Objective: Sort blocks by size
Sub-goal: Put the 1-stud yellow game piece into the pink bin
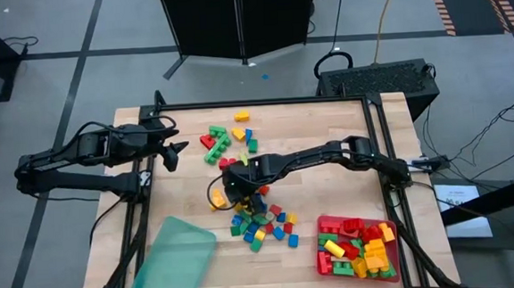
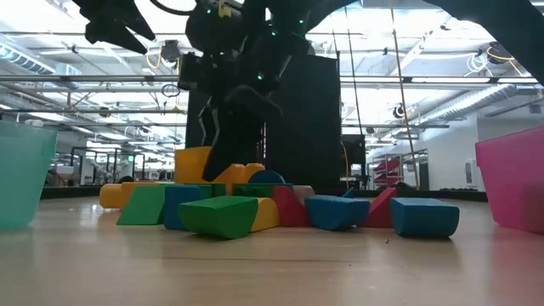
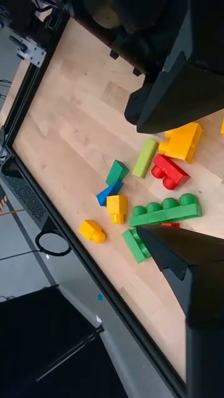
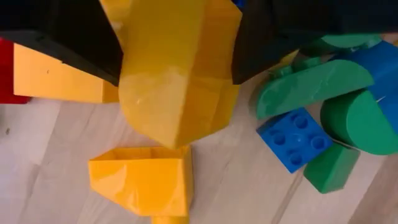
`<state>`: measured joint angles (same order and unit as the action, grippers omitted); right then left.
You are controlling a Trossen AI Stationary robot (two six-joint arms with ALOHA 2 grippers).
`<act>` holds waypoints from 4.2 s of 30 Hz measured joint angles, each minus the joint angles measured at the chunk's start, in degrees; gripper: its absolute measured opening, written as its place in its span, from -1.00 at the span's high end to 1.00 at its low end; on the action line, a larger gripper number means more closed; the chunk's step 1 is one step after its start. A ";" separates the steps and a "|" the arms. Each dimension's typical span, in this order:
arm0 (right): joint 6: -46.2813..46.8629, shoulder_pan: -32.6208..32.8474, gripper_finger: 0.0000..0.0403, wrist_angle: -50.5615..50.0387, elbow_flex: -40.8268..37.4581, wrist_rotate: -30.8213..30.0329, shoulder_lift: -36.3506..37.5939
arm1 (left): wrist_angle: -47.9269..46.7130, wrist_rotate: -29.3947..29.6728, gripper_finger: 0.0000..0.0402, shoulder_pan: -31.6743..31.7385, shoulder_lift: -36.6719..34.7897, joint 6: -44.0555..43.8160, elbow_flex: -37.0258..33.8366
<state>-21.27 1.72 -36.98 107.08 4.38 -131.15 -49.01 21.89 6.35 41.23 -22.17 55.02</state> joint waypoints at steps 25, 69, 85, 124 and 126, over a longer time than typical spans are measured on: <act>9.92 -0.28 0.21 -16.43 15.19 -9.15 5.07 | 0.04 -0.02 -0.27 0.00 0.00 0.13 -0.02; 68.33 25.00 0.21 -14.17 -39.25 10.50 39.89 | 0.52 -0.59 -0.27 0.02 0.00 0.48 -0.02; 71.50 23.32 -0.49 -13.27 -43.00 12.32 39.89 | 0.48 -0.33 -0.27 0.01 0.00 0.47 -0.02; 27.71 -18.47 -0.62 -0.56 -0.11 8.04 15.05 | -1.83 3.08 -0.27 2.38 2.40 -1.76 -0.02; 26.09 -18.71 -0.62 -5.63 4.49 10.85 14.71 | -2.90 4.18 -0.27 4.30 4.79 -4.04 -0.86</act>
<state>4.82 -16.99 -42.61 111.57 15.23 -116.44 -51.91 26.07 10.65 46.03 -26.21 54.16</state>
